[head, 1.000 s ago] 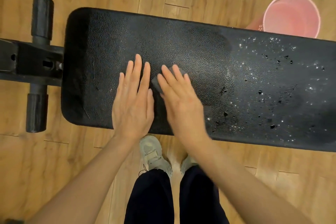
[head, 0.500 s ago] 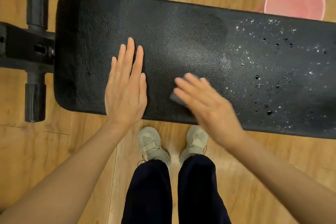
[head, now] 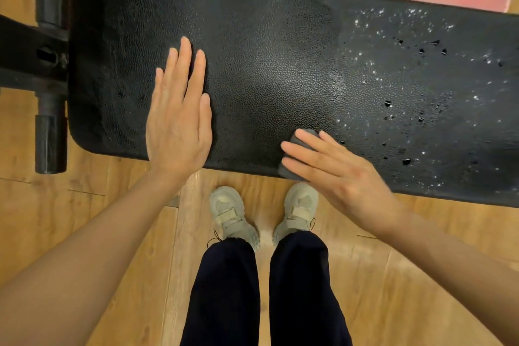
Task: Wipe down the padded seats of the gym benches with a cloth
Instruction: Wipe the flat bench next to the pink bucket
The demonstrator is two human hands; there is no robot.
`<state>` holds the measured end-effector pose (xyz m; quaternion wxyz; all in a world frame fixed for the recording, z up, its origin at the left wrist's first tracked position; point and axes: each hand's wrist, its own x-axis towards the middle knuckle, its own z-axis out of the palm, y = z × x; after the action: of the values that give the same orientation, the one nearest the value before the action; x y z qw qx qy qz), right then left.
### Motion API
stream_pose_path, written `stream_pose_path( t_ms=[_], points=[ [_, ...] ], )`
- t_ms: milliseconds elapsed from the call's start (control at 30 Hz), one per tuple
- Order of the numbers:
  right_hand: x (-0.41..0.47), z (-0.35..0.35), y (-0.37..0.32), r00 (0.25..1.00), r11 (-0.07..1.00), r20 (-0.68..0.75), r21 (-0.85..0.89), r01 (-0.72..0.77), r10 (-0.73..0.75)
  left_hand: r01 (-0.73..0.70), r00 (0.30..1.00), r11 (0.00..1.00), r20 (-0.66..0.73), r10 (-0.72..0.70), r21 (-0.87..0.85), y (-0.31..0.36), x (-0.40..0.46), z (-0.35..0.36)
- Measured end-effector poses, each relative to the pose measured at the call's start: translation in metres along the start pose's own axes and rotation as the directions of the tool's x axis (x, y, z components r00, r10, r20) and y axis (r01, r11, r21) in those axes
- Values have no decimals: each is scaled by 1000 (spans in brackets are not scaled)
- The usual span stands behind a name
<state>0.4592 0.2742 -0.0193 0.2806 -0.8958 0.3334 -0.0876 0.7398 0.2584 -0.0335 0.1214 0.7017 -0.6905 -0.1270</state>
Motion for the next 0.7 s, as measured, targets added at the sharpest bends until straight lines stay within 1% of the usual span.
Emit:
stream_pose_path(
  t_ms=[33,67,133,200,233,267,300,400,467,567,633,667,700],
  points=[
    [3,3,-5,1000,1000,-11,12,-11,11,7,1000,1000,-6,-7,5,1,0,0],
    [12,10,-12,1000,1000,-19,25,8,-8,9,1000,1000,-7,-9,10,1,0,1],
    [38,26,-27,993,992,-23,37,117,-116,11,1000,1000,-1,-11,21,2,0,1],
    [54,32,-32,976,976,20,-4,219,-219,11,1000,999,15,-11,30,2,0,1],
    [52,29,-29,967,967,47,-27,252,-251,7,1000,1000,25,-8,28,2,1,0],
    [42,23,-23,965,965,70,-46,257,-253,8,999,1000,32,-9,16,1,1,-1],
    [25,17,-16,969,970,89,-59,236,-231,17,999,1000,37,-17,-10,1,1,-2],
    [-40,-6,10,993,994,80,-61,92,-87,49,998,991,35,-45,-121,10,4,-5],
    [-60,-16,13,997,999,77,-51,17,-13,-6,999,989,33,11,-148,25,10,-3],
    [-44,-10,11,999,999,5,-11,-38,38,-101,993,980,42,110,-174,57,22,10],
    [-14,-5,13,990,996,-106,20,-90,92,-98,993,984,47,106,-149,71,25,19],
    [2,-4,18,970,988,-191,33,-149,152,-87,995,989,47,93,-117,74,25,22],
    [17,-3,22,931,973,-281,49,-227,232,-80,995,993,46,84,-87,75,25,24]
  ],
)
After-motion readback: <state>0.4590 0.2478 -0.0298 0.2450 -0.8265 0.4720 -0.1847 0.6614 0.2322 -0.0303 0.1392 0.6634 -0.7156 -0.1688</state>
